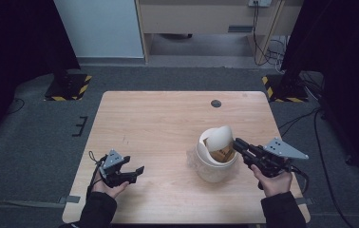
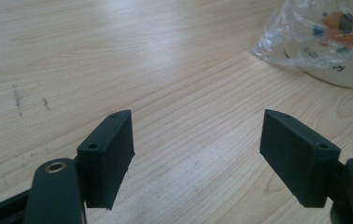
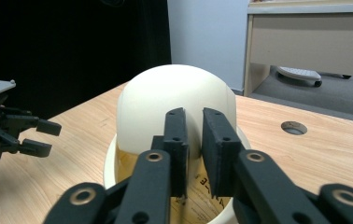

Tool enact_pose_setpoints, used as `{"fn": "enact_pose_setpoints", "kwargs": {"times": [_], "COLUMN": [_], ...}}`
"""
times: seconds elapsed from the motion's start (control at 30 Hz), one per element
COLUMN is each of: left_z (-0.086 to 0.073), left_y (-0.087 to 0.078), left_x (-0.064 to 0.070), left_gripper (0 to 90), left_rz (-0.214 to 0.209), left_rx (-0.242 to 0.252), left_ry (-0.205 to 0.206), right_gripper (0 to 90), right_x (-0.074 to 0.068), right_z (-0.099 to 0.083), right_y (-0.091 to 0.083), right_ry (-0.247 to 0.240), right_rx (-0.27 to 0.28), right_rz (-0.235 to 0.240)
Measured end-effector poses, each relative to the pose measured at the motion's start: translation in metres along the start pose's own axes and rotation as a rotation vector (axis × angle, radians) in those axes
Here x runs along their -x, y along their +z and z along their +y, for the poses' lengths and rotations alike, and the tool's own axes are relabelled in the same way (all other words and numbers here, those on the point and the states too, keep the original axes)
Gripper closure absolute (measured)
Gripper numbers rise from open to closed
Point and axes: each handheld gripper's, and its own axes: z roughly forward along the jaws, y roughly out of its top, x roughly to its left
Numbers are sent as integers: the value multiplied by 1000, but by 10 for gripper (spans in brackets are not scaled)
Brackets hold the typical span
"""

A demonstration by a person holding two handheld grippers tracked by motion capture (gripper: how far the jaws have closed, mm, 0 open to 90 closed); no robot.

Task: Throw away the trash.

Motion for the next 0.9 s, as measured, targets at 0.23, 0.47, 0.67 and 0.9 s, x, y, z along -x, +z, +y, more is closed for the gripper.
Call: {"fn": "enact_pose_setpoints", "kwargs": {"times": [0.23,0.47,0.67,0.9], "left_z": [0,-1,-5,-8], "left_y": [0,1,5,9], "left_x": [0,-1,-6,-11], "left_gripper": [259,244,202,169], "left_rz": [0,6,18,33], "left_rx": [-3,-18,-71,-120], "left_ry": [-1,-1,-6,0], "right_gripper": [753,560,309,211], "right_x": [11,43,76,99], "right_z": [8,-3,-35,-71], "right_y": [-13,-24,-18,-10], "right_ry": [31,77,109,142], "right_rx": [57,51,-32,-141], "right_rz": [-30,-143,-229,-297]}}
